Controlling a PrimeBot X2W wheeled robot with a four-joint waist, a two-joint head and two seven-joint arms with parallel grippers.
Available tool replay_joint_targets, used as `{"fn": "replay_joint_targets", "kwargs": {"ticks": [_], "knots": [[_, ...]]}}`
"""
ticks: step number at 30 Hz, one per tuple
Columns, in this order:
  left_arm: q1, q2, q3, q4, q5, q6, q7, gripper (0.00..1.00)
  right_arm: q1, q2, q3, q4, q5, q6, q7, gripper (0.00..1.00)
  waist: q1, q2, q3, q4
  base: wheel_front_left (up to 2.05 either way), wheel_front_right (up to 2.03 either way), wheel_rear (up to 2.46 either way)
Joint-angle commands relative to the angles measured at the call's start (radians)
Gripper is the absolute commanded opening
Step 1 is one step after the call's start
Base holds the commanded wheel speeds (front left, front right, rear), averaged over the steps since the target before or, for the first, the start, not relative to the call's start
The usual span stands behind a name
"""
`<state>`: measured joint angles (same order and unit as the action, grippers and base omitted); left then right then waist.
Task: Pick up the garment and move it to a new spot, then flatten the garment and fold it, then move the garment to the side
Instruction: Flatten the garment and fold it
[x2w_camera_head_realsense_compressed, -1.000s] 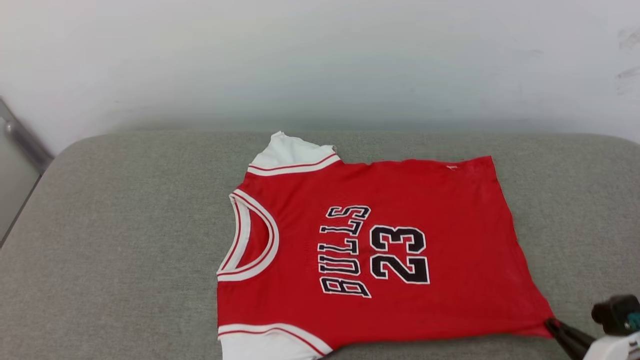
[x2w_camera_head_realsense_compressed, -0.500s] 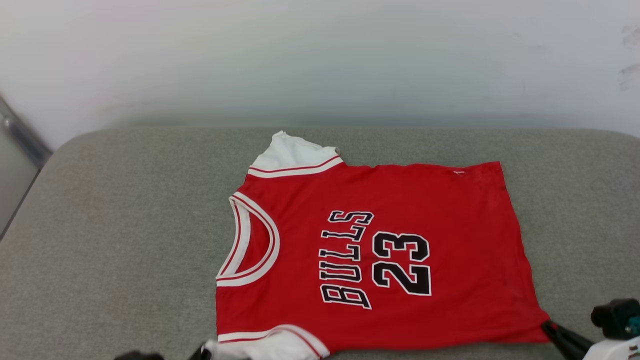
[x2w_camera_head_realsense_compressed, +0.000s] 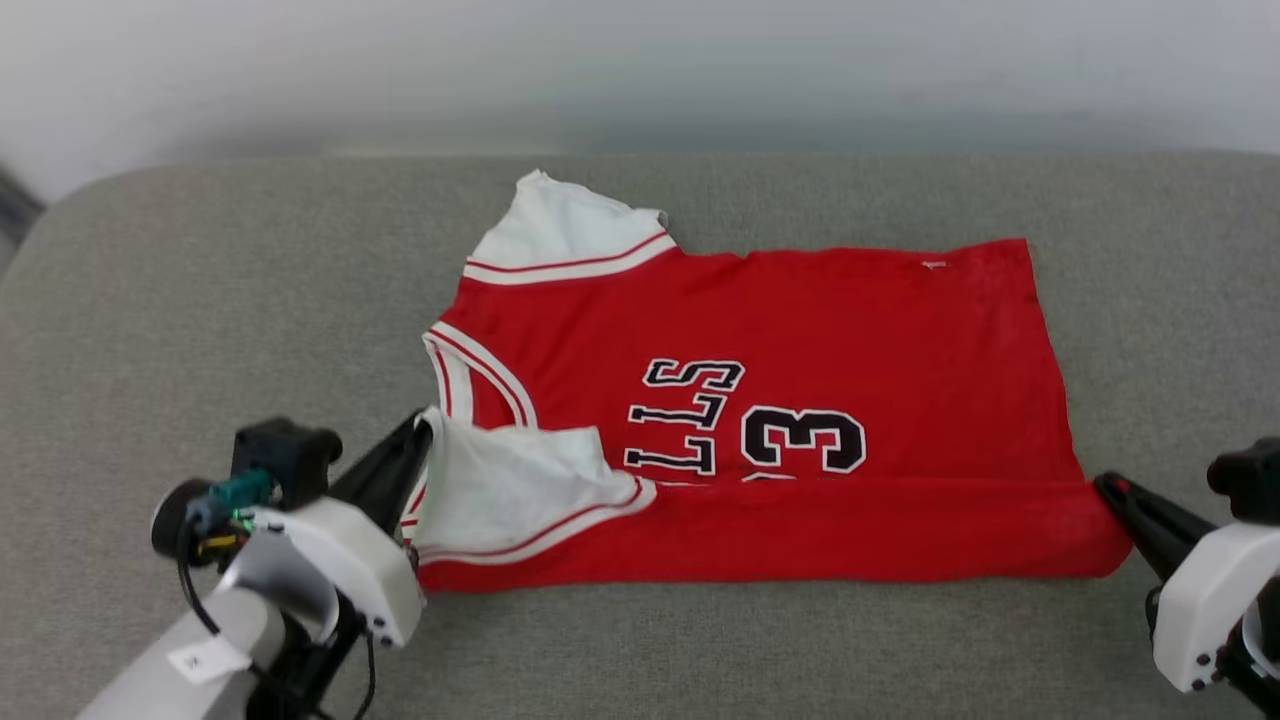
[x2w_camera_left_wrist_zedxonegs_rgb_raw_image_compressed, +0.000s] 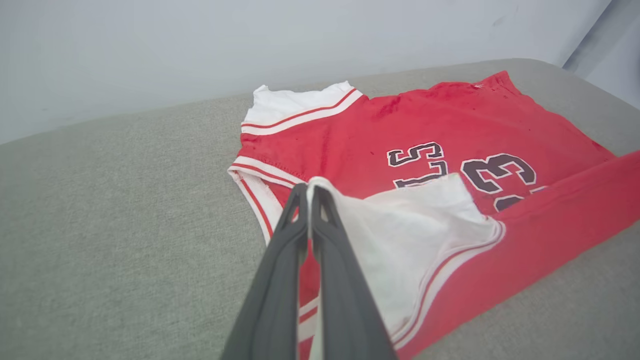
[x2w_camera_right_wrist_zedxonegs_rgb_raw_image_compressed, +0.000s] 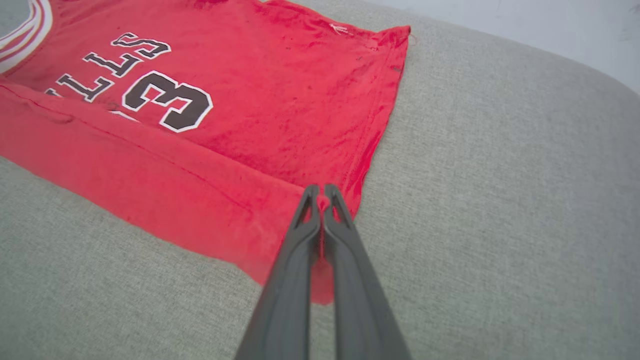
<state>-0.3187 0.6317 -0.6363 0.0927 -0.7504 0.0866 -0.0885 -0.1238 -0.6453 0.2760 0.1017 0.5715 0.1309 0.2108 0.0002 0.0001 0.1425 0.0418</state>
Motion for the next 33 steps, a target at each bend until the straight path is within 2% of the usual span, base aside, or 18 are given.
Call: {"fn": "replay_joint_targets", "kwargs": {"ticks": [1,7,15,23,24,25,26,29,33], "knots": [[-0.041,-0.010,0.000,0.026,0.006,-0.013,0.007,0.00,-0.030,0.003,0.007,0.003,-0.003,-0.001,0.004,0.00,-0.0002,-0.0001,0.046,-0.014,0.00,0.00,0.00],[-0.163,-0.037,-0.004,0.150,0.022,-0.057,0.014,0.00,-0.116,0.011,0.038,0.035,-0.010,0.000,0.007,0.00,-0.0002,-0.0001,0.127,-0.030,0.00,0.00,0.00],[-0.240,-0.079,-0.017,0.331,0.027,-0.088,0.002,0.00,-0.216,0.024,0.091,0.104,-0.009,-0.001,-0.015,0.00,-0.0002,-0.0001,0.215,-0.041,0.00,0.00,0.00],[-0.267,-0.131,-0.047,0.482,0.020,-0.131,-0.004,0.00,-0.282,0.038,0.161,0.195,0.014,0.000,-0.037,0.00,-0.0002,-0.0001,0.213,-0.036,0.00,0.00,0.00],[-0.269,-0.134,-0.045,0.493,0.014,-0.137,-0.004,0.00,-0.287,0.041,0.168,0.201,0.020,0.000,-0.043,0.30,-0.0002,-0.0001,0.205,-0.034,0.00,0.00,0.00],[-0.272,-0.134,-0.047,0.503,0.016,-0.138,-0.004,0.50,-0.291,0.040,0.171,0.208,0.025,0.000,-0.048,0.84,-0.0002,-0.0001,0.194,-0.032,0.00,0.00,0.00],[-0.282,-0.132,-0.047,0.508,0.024,-0.137,-0.014,1.00,-0.294,0.039,0.172,0.213,0.031,0.000,-0.054,1.00,-0.0002,-0.0001,0.183,-0.029,0.00,0.00,0.00],[-0.309,-0.123,-0.052,0.505,0.037,-0.146,-0.019,1.00,-0.292,0.030,0.177,0.219,0.039,0.000,-0.067,1.00,-0.0002,-0.0001,0.145,-0.017,0.00,0.00,0.00],[-0.338,-0.102,-0.053,0.472,0.041,-0.135,0.022,1.00,-0.273,0.015,0.171,0.206,0.051,0.000,-0.083,1.00,-0.0002,-0.0001,0.101,0.000,0.00,0.00,0.00]]}}
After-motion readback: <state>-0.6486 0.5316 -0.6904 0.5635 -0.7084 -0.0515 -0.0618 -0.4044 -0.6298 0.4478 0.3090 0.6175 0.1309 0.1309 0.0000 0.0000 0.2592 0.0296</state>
